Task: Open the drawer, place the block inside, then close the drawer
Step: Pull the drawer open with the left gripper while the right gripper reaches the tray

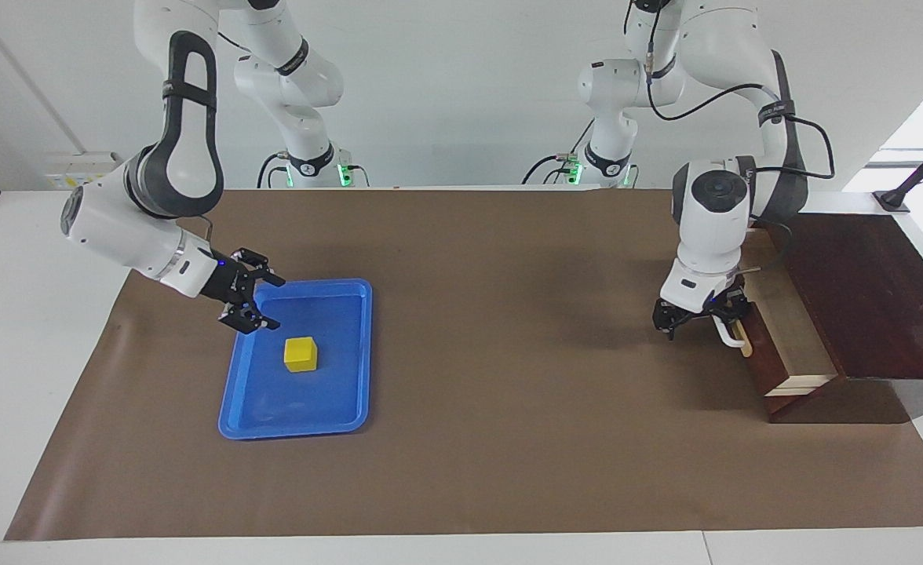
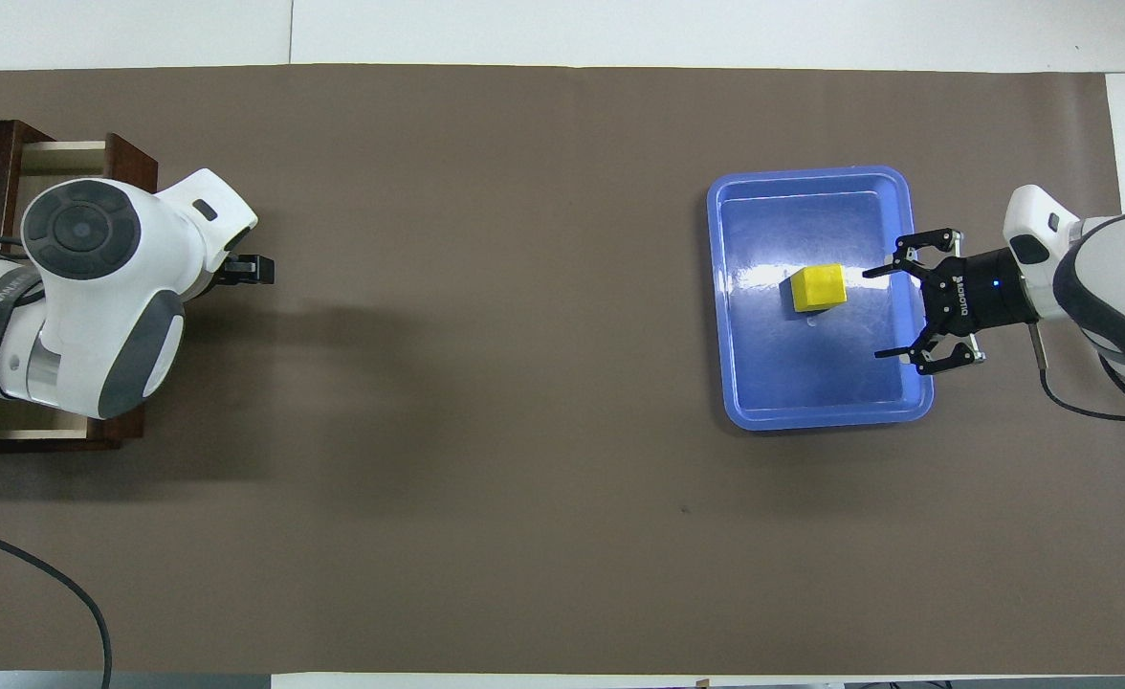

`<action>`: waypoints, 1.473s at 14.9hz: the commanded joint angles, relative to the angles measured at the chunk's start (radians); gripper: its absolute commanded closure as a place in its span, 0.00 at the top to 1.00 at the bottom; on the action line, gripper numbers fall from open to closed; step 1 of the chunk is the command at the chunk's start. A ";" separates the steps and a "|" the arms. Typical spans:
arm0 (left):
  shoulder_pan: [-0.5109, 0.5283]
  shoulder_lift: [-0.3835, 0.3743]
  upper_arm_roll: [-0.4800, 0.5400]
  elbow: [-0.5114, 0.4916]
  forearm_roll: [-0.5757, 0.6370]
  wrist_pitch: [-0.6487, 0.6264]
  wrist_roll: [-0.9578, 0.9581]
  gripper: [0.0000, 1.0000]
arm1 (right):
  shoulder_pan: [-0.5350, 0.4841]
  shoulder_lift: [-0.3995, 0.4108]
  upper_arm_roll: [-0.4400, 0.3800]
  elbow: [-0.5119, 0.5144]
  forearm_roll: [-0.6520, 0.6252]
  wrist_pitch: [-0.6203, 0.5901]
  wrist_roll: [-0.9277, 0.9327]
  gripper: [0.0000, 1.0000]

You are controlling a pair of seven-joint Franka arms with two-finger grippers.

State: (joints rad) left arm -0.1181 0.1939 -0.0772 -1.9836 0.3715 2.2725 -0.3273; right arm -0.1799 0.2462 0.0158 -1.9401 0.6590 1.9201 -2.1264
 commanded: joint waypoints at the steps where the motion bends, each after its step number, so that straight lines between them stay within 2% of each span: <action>1: -0.043 0.006 0.007 0.003 -0.002 -0.014 -0.032 1.00 | -0.019 0.071 0.012 0.066 0.039 -0.038 -0.043 1.00; 5: -0.035 0.006 0.008 0.028 -0.003 -0.057 -0.029 1.00 | -0.009 0.140 0.012 0.108 0.106 -0.026 -0.152 1.00; 8: -0.040 0.013 0.007 0.173 -0.035 -0.232 -0.024 1.00 | -0.016 0.174 0.012 0.156 0.103 -0.029 -0.173 1.00; 12: -0.040 0.006 0.011 0.293 -0.187 -0.373 -0.050 1.00 | -0.004 0.179 0.012 0.165 0.129 0.002 -0.187 1.00; 15: -0.032 -0.017 0.011 0.356 -0.267 -0.464 -0.194 1.00 | -0.004 0.197 0.012 0.164 0.131 0.004 -0.227 1.00; 17: -0.037 -0.049 0.013 0.350 -0.324 -0.470 -0.330 1.00 | -0.001 0.199 0.015 0.168 0.134 -0.004 -0.231 1.00; 20: -0.070 -0.063 0.008 0.345 -0.324 -0.511 -0.615 1.00 | 0.005 0.199 0.012 0.156 0.133 0.005 -0.253 1.00; 22: -0.080 -0.083 0.005 0.342 -0.330 -0.565 -0.674 1.00 | 0.001 0.209 0.013 0.126 0.136 0.019 -0.251 1.00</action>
State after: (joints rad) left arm -0.1762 0.1395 -0.0808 -1.6322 0.0587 1.7618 -0.9237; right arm -0.1753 0.4393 0.0275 -1.7929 0.7668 1.9145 -2.3455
